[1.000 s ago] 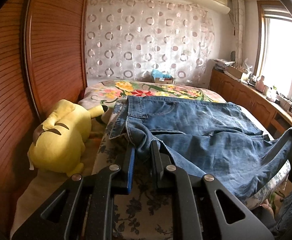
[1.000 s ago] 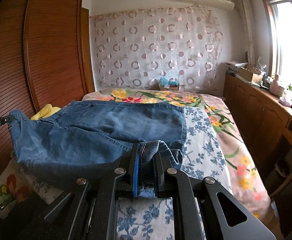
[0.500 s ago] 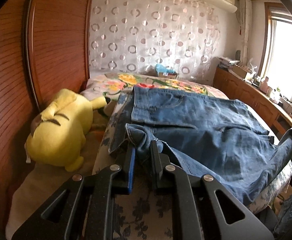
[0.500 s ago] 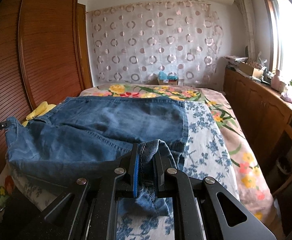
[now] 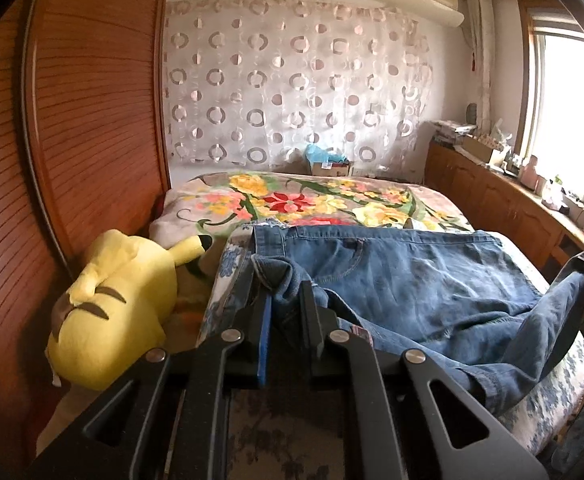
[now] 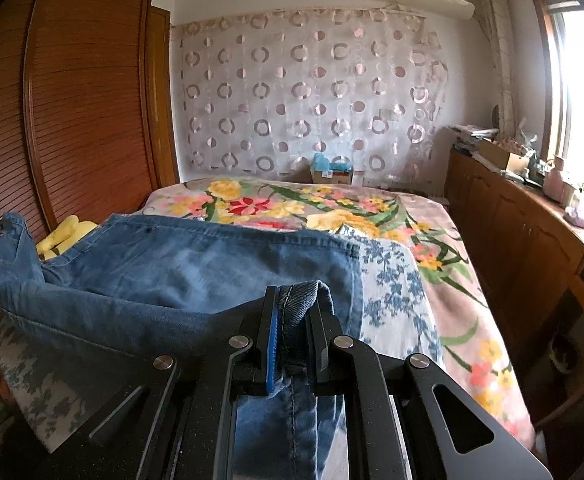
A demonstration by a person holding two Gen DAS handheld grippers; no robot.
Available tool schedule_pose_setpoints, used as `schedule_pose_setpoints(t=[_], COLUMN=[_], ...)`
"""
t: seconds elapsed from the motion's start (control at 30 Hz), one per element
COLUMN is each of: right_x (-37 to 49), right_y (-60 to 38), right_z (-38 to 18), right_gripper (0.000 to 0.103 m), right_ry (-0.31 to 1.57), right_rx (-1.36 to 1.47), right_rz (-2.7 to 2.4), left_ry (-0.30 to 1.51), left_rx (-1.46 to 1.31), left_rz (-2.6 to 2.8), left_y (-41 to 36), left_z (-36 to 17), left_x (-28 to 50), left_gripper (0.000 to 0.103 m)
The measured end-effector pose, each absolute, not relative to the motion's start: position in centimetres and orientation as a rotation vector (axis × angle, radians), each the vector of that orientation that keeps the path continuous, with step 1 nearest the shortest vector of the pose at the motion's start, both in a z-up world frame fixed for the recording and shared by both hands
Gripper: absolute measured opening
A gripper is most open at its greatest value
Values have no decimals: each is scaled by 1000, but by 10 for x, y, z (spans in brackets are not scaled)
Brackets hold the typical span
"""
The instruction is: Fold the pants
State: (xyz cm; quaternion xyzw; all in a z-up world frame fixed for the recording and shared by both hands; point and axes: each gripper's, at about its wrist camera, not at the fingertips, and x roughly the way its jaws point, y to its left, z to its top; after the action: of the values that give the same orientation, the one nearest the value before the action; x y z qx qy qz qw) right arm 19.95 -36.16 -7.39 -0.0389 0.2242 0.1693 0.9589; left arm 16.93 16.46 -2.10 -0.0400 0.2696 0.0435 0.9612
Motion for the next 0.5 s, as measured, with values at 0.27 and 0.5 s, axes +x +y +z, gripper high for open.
schedule_pose_setpoints(t=[0.27,0.5], right_x=[235,261], right_y=[-364,-350], right_z=[-69,-76], right_gripper=[11,11], right_ry=[440,452], right_rx=[-100,-142], right_rz=[328,311], left_ry=[546,568], left_rx=[-48,-16], left_rz=[99,97], left_y=[168,168], left_z=[-12,-18], left_x=[215,256], left_gripper=[13,13])
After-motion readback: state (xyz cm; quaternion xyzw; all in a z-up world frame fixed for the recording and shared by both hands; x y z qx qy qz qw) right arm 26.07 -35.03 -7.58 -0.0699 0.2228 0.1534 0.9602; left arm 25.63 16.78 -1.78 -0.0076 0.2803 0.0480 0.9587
